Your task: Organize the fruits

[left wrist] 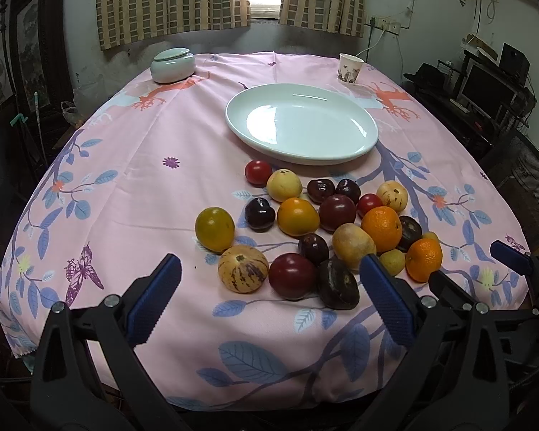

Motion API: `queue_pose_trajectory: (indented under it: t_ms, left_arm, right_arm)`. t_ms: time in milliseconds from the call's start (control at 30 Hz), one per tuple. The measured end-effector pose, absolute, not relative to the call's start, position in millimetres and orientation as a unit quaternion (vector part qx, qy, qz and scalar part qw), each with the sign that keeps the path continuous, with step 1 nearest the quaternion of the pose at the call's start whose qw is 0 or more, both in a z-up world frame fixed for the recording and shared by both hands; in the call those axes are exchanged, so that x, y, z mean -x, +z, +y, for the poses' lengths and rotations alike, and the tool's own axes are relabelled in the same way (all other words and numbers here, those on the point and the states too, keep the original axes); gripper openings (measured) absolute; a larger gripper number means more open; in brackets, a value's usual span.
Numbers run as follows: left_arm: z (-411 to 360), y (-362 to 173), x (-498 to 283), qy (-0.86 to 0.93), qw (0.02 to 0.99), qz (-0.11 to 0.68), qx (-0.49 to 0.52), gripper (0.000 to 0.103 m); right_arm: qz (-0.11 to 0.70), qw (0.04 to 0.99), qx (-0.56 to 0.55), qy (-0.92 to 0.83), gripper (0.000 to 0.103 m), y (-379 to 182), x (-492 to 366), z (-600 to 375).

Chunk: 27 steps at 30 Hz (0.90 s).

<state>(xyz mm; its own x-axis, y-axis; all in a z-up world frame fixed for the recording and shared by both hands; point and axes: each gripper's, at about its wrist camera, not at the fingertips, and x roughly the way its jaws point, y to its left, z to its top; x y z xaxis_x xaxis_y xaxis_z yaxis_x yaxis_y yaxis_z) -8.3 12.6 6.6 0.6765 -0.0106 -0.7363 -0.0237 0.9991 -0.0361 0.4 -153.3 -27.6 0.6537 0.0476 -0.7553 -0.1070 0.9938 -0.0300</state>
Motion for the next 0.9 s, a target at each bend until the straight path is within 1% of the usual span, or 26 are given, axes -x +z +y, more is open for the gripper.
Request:
queue_pose_trajectory:
  t_ms: [900]
  left_arm:
    - [10.5, 1.6, 9.6, -0.007, 0.913, 0.408, 0.026, 0.101]
  right_arm:
    - [0.415, 0.908, 0.037, 0.042, 0.102, -30.2, 0.3, -150.3]
